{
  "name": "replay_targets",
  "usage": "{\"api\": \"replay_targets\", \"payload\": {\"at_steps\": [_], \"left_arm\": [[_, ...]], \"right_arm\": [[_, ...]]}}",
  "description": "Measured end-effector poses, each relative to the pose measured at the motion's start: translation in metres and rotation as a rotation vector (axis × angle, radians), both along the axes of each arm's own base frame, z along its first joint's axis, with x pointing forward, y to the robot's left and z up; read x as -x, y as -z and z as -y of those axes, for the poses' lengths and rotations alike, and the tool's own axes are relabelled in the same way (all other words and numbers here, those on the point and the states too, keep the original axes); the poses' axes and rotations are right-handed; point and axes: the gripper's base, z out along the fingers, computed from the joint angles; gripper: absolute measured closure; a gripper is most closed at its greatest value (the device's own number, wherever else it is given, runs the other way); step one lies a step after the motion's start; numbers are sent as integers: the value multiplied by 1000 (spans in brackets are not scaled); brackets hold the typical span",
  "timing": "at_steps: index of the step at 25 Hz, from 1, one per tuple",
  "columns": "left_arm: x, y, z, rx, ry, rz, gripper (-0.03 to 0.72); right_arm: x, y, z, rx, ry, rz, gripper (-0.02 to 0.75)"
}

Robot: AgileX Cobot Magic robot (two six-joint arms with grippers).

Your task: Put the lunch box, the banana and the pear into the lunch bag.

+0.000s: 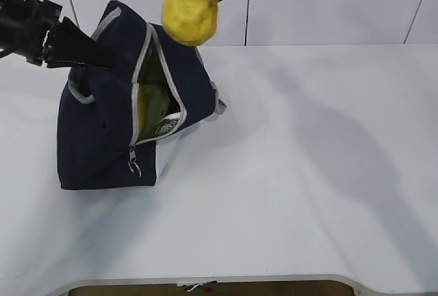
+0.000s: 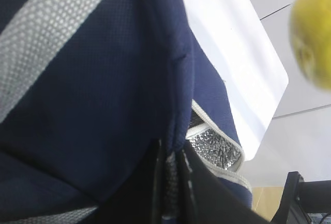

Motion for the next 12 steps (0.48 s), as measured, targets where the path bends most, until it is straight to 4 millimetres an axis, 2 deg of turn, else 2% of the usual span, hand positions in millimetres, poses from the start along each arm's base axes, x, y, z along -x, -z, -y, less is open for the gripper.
{"api": "replay_targets", "payload": {"at_steps": [5,12], "left_arm": [[-1,-2,1,21,-9,1,673],[-2,-5,2,68,-29,0,673]], "right_arm": [[-15,26,-16,-132,-75,-58,413],[-40,68,-23,-143,-41,-74,413]]}}
